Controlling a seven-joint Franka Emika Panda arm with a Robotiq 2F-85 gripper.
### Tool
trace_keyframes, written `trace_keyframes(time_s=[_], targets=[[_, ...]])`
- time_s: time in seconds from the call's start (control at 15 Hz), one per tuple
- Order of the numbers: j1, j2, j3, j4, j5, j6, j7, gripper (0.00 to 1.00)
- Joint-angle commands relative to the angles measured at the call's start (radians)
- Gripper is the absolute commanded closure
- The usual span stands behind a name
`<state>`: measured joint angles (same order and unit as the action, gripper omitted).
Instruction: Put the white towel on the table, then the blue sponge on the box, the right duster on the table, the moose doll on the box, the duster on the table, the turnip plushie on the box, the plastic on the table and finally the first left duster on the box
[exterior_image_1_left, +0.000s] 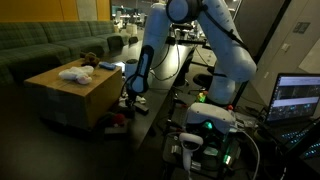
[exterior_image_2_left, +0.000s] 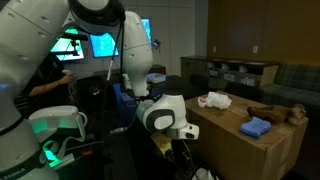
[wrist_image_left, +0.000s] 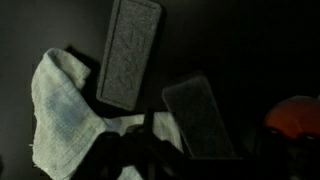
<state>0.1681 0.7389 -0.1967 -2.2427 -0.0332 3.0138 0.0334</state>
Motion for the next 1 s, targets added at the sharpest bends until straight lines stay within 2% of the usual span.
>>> trace_keyframes(time_s=[0.0, 0.4, 0.93], targets=[[0.052, 0.015, -0.046, 0.015, -0.015, 0.034, 0.055, 0.0], [0.034, -0.059, 0.038, -0.034, -0.006, 0.081, 0.032, 0.0], [0.033, -0.072, 0.179, -0.041, 0.005, 0.09, 0.026, 0.0]])
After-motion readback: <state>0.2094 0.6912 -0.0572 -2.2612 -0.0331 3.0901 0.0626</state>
